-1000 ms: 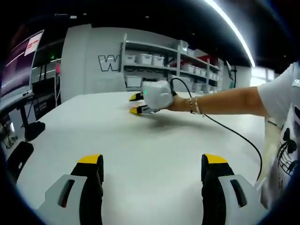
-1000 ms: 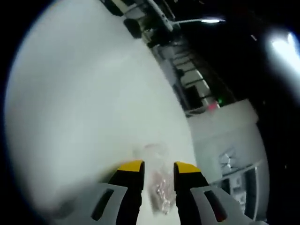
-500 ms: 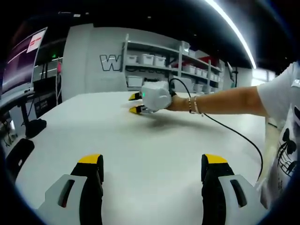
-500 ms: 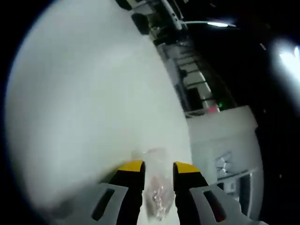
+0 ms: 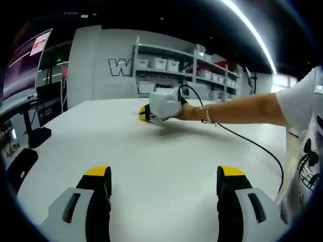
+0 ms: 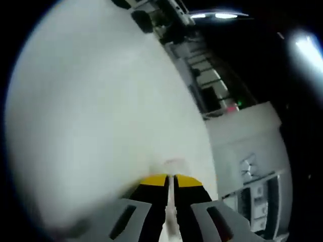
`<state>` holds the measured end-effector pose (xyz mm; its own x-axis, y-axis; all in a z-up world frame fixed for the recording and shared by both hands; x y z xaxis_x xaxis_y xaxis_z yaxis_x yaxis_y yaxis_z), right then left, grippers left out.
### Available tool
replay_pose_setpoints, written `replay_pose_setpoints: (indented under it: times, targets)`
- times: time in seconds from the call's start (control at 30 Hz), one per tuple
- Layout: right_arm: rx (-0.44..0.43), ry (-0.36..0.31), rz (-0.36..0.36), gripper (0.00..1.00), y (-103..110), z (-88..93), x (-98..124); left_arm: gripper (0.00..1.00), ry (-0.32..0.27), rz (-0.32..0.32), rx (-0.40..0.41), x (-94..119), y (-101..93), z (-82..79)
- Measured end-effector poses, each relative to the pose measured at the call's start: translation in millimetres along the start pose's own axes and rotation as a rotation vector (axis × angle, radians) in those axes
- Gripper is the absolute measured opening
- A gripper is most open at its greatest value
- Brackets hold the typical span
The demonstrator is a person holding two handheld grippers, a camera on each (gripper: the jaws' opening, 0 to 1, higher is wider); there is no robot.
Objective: Open the resealable bag by pulling the two sides of the seal apart until the entire bag opening is separated and visibly accessible.
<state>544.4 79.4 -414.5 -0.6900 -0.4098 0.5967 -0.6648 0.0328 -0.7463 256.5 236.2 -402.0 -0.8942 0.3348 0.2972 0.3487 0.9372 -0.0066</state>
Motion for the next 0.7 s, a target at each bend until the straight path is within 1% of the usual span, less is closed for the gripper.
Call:
replay_pose_setpoints:
  times: [0.1,0.17,0.27,0.37,0.5,0.7]
  targets:
    - [-0.028,-0.006,0.000,0.00,-1.0,0.7,0.7,0.85,0.001,-0.001,-0.002,0.9,0.2,-0.1]
    - [-0.074,-0.023,0.001,0.00,-1.0,2.7,3.0,0.85,0.000,-0.003,-0.003,2.0,0.8,-0.6]
    - [-0.141,-0.059,0.030,0.00,-5.3,7.1,10.4,0.85,-0.004,-0.009,-0.004,3.4,1.9,-2.1]
    - [-0.231,-0.098,0.063,0.00,-13.7,13.0,19.8,0.85,-0.005,-0.010,-0.005,3.1,1.7,-2.7]
    - [-0.281,-0.115,0.079,0.00,-22.7,18.8,26.0,0.85,-0.006,-0.002,-0.008,2.2,-3.0,-3.4]
    - [-0.340,-0.141,0.085,0.00,-24.8,23.0,29.0,0.85,-0.008,-0.002,-0.012,2.9,-3.2,-5.5]
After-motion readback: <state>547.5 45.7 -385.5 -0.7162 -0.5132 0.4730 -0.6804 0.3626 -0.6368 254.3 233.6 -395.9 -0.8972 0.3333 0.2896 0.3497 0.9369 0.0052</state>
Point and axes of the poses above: the point that each gripper's makers call its tool centre point, and the gripper's own axes: x roughly backward along the fingers, y roughly to its left, z roughly out of its underside, the point moved 7 cm from there along x, roughly backward along the fingers, and after that the axes turned 14 degrees about -z, right-handed, at the moved point
